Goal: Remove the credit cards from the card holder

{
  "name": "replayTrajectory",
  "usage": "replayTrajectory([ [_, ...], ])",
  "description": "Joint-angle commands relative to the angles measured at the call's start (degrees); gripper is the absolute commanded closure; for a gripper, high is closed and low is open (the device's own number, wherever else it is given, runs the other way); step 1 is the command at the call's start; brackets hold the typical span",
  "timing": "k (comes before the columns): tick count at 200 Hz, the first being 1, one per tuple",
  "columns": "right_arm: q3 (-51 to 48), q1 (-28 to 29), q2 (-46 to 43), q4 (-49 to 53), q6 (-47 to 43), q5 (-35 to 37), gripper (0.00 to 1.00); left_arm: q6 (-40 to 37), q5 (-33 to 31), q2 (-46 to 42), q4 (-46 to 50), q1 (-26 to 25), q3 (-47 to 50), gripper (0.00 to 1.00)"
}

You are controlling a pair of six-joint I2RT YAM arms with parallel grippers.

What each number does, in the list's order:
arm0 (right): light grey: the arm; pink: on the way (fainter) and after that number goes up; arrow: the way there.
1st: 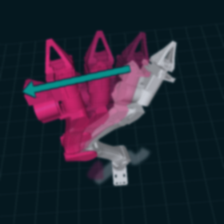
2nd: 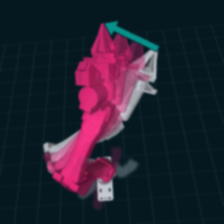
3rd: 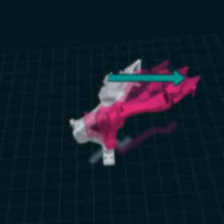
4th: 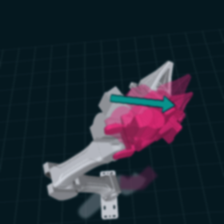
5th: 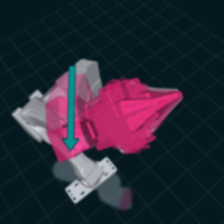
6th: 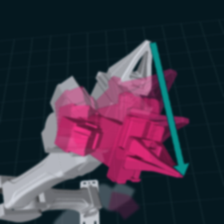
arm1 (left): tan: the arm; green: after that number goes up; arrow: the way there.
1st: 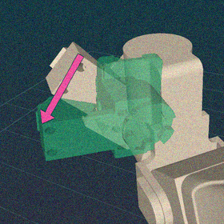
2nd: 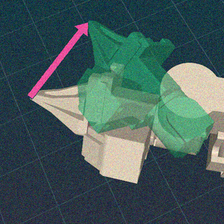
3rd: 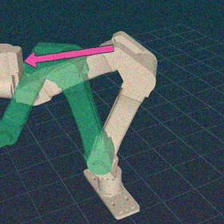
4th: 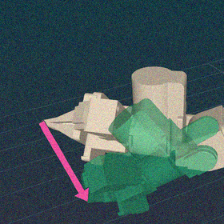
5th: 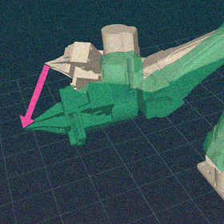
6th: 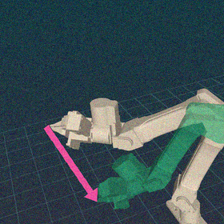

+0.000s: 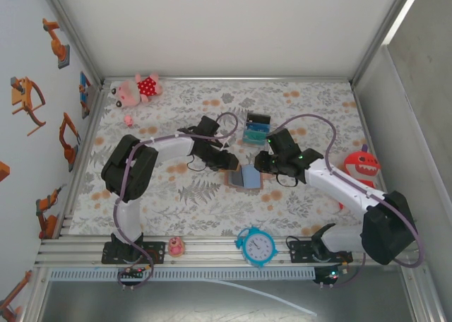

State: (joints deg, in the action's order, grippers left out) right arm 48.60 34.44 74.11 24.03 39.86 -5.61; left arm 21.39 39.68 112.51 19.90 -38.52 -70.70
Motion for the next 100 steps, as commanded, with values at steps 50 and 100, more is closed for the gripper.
replayTrajectory([
  [50, -1.2, -0.7, 1.0, -1.9, 0.9, -2.7, 0.79, -1.8, -14.0, -5.7, 5.4, 0.6, 0.1, 0.40],
  [100, -1.2, -1.6, 1.6, -1.9, -0.6, -6.9, 0.79, 3.8, -29.6, -17.1, 2.0, -2.4, 7.2, 0.27],
])
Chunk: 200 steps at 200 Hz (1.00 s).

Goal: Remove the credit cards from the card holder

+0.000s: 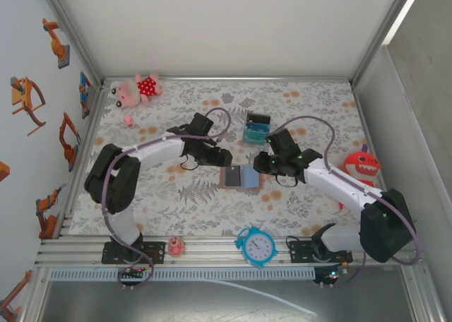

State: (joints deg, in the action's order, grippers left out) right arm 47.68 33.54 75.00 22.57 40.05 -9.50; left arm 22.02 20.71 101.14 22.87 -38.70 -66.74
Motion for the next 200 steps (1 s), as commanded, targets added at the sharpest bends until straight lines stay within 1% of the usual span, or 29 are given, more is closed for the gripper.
replayTrajectory([
  [1, -0.3, -0.7, 0.7, -0.4, -0.8, -3.1, 0.79, 3.3, -11.0, -6.0, -1.1, -2.4, 3.4, 0.27],
  [9, -0.1, -0.8, 0.7, -0.4, -0.9, -4.2, 0.79, 4.1, -14.4, -7.9, -2.0, -3.7, 5.0, 0.25],
  [27, 0.0, -1.0, 0.1, -0.5, -1.3, -5.0, 0.79, 6.7, -24.2, -12.5, -5.1, -7.6, 9.6, 0.22],
  [40, -0.2, -1.1, -0.3, -1.0, -1.3, -5.0, 0.77, 8.6, -29.7, -14.9, -8.0, -10.4, 12.8, 0.20],
  [61, -1.0, -1.0, -0.4, -2.7, -0.9, -5.7, 0.74, 10.7, -35.7, -17.1, -12.2, -14.1, 16.9, 0.14],
  [75, -1.7, -1.0, 0.4, -4.6, -0.2, -6.3, 0.73, 10.8, -39.3, -17.2, -13.7, -16.2, 17.9, 0.00],
  [78, -1.8, -1.0, 0.6, -5.0, 0.0, -6.5, 0.73, 10.7, -40.1, -17.0, -13.8, -16.6, 17.9, 0.03],
  [84, -2.0, -1.1, 1.2, -6.0, 0.3, -6.9, 0.73, 10.5, -41.3, -16.5, -13.9, -17.2, 17.8, 0.03],
  [117, -3.4, -1.0, 5.3, -12.7, 3.0, -11.0, 0.75, 11.3, -44.4, -13.1, -13.3, -17.7, 17.0, 0.03],
  [154, -4.8, -1.0, 8.7, -17.4, 5.2, -13.0, 0.76, 11.0, -43.7, -11.2, -16.0, -17.7, 17.1, 0.03],
  [171, -5.0, -1.0, 10.0, -17.5, 5.4, -13.0, 0.77, 11.0, -43.2, -9.9, -16.4, -17.5, 16.6, 0.00],
  [200, -5.2, -1.1, 11.3, -17.3, 5.5, -12.9, 0.78, 11.2, -41.0, -7.5, -16.5, -16.6, 15.4, 0.07],
])
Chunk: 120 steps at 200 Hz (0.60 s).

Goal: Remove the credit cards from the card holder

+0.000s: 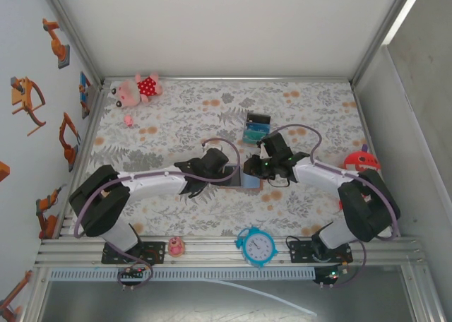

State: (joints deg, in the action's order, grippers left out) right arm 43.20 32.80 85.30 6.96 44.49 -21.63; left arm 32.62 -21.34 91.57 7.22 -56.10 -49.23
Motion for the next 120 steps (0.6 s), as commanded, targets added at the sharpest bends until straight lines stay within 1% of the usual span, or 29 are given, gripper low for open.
replayTrajectory([
  [1, -0.8, -0.3, 1.0, -1.7, 1.0, -0.8, 0.78, 0.6, 1.1, 2.2, -0.9, 0.8, -2.1, 0.07],
  [44, -1.2, 0.4, 2.0, -2.0, 1.3, -0.3, 0.78, 1.1, 5.0, 4.6, -2.1, 2.3, -2.5, 0.12],
  [71, -1.4, 0.8, 3.7, -3.9, 2.1, -1.0, 0.78, 1.0, 6.0, 5.8, -2.0, 2.7, -2.8, 0.17],
  [108, -1.5, 0.9, 5.5, -6.8, 3.4, -2.4, 0.78, 0.2, 7.4, 7.2, -1.2, 2.8, -3.2, 0.20],
  [120, -1.5, 0.9, 6.1, -7.6, 3.6, -2.8, 0.79, 0.1, 7.6, 7.6, -0.9, 2.8, -3.3, 0.23],
])
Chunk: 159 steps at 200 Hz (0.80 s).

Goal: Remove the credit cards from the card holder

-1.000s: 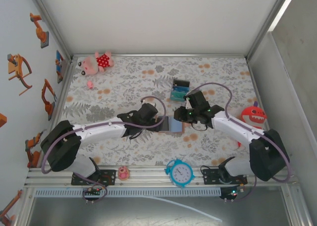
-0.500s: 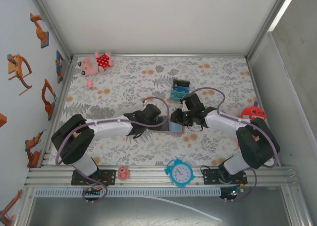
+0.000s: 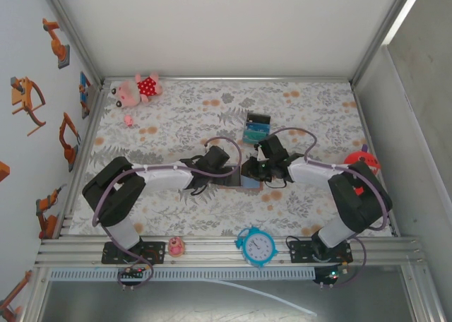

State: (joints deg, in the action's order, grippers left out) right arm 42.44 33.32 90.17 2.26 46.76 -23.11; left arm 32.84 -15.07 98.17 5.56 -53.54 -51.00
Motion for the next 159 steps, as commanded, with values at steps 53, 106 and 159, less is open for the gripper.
replayTrajectory([
  [53, -0.9, 0.4, 4.5, -5.4, 2.7, -3.0, 0.81, -0.7, 2.2, 2.0, 2.0, 0.3, -2.2, 0.31],
  [106, -1.7, 0.4, 5.0, -6.8, 3.4, -3.3, 0.84, -0.7, 3.8, 3.0, 2.5, 0.3, -2.9, 0.38],
  [159, -2.6, 0.4, 6.2, -8.9, 4.3, -3.9, 0.85, -0.7, 6.1, 3.4, 2.7, 0.3, -3.0, 0.43],
])
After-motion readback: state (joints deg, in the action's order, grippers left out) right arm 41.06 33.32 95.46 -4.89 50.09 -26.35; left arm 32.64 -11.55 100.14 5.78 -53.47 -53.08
